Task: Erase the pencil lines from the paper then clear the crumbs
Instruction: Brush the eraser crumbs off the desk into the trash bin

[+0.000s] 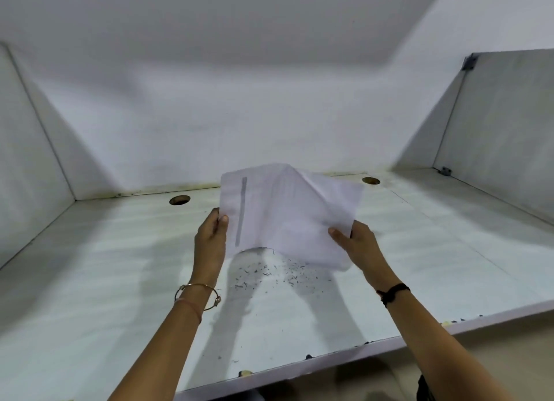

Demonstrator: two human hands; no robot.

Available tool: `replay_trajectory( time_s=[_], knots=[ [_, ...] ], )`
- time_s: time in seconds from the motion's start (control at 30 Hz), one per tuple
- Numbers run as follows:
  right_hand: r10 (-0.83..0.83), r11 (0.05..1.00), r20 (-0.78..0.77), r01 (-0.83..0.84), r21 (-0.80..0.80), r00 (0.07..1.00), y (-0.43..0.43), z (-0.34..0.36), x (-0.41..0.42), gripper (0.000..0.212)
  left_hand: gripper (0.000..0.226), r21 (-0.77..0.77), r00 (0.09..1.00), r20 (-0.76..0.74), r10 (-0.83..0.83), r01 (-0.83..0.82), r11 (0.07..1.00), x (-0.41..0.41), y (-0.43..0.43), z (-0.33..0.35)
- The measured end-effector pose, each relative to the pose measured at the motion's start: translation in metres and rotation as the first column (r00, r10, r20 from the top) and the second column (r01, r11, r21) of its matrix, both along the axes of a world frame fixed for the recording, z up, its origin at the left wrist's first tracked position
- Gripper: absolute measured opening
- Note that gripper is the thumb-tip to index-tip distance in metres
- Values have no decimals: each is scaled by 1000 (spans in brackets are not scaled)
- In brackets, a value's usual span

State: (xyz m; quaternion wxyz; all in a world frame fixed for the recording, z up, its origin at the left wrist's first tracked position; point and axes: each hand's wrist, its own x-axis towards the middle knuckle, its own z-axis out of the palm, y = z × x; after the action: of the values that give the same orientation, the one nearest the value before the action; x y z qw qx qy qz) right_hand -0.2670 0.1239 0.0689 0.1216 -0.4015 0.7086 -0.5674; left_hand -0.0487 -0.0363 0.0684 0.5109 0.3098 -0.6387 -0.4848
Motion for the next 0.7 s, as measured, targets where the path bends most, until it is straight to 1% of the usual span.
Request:
replay_trajectory(
  time_s=[0.07,0.1,0.17,0.2,0.23,0.3,0.33,0.37,0.43,0.47,0.53,0.57,0.63,0.67,0.7],
  knots=[
    [-45,998,-78,43,-35,996,-3,8,1,22,18,-38,995,-18,96,-96,995,-3,1,4],
    [-63,998,-120,59,-31,991,-4,11,0,20,21,-51,988,-2,153,-153,987,-4,1,5],
    [-53,997,-210,65,47,976,-6,12,0,19,18,-49,965,103,240,-236,970,-7,-1,5],
    [-40,995,-233,60,80,972,-8,10,0,20,15,-37,954,148,263,-260,965,-8,-3,3],
    [-49,994,-243,71,83,969,-8,9,-1,21,13,-30,945,161,284,-283,959,-8,-5,1],
    [-115,992,-225,123,22,968,-9,10,0,22,12,-38,935,148,322,-320,947,-7,-8,-2],
    [-128,991,-216,131,3,968,-10,12,0,20,13,-46,931,155,329,-326,944,-6,-9,-2],
    [-113,992,-227,122,24,967,-11,13,0,16,14,-43,929,177,326,-323,945,-6,-10,-3],
    [-49,988,-258,84,127,965,-12,11,2,10,20,-26,929,216,299,-301,953,-5,-11,-5],
    [-42,987,-257,80,139,965,-13,9,2,13,21,-24,932,215,292,-294,956,-5,-12,-7],
    [-87,991,-246,109,76,965,-14,10,2,11,17,-32,929,197,312,-312,950,-4,-12,-7],
    [-92,992,-245,111,67,965,-15,11,2,12,18,-28,924,202,326,-327,945,-4,-13,-7],
    [-34,986,-238,72,152,971,-18,9,2,23,28,4,918,249,309,-320,947,-5,-17,-9],
    [-12,979,-225,57,197,974,-19,8,2,27,29,30,921,264,286,-304,952,-4,-20,-11],
    [-9,979,-214,52,195,977,-20,7,2,29,27,55,927,261,268,-292,955,-4,-23,-12]
  ],
)
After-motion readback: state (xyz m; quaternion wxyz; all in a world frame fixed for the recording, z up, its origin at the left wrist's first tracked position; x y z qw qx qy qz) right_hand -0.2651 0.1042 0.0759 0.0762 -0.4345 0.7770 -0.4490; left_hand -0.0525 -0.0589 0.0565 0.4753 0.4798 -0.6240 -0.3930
